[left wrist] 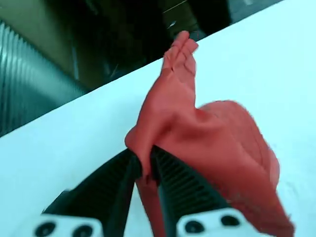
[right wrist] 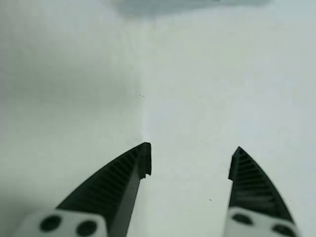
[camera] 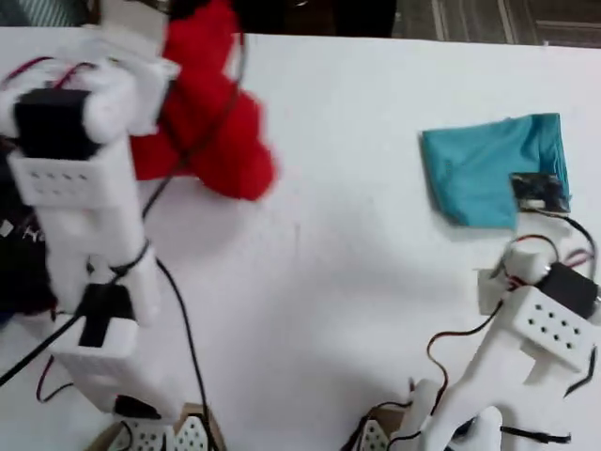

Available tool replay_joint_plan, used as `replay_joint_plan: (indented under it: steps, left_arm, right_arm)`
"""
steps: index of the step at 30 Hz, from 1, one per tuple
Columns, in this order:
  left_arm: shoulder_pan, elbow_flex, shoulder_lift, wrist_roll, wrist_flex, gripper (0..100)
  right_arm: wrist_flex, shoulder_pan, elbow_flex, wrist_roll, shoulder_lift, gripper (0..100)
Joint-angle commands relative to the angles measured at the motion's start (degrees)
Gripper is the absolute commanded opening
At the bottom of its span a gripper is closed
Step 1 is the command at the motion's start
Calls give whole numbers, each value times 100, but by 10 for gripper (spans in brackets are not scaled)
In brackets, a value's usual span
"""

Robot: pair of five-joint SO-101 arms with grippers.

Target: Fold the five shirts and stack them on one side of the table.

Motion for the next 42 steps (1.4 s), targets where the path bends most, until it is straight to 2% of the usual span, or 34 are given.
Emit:
replay_joint_plan:
  steps: [1, 6, 11, 14, 17, 21, 26, 31, 37, 42]
  left_arm:
    - [686, -101, -281, 62, 88, 27]
    - [1415, 1121, -290, 519, 70, 28]
    - [1477, 2774, -290, 563, -387, 28]
    - [1081, 3336, -308, 563, -774, 28]
    - [519, 3398, -325, 563, -1011, 28]
    - [-18, 3424, -334, 563, -1002, 28]
    - [-686, 3424, -299, 563, -1046, 33]
    - [-1459, 3468, -281, 563, -993, 151]
    - [-1802, 3451, -325, 563, -993, 173]
    - [-1802, 3451, -299, 554, -791, 173]
  right_arm:
    - [-110, 233, -18, 44, -163, 259]
    - [-110, 215, -18, 44, -163, 259]
    - [-119, 215, -18, 44, -163, 259]
    - [-163, 207, -18, 44, -163, 259]
    - [-242, 233, 0, 44, -119, 259]
    - [-233, 198, 0, 9, -119, 259]
    - [-145, -233, 141, 0, -119, 259]
    - [-154, -426, 448, 0, -119, 259]
    - [-136, -840, 492, -9, -163, 259]
    - [-136, -936, 492, -18, -127, 259]
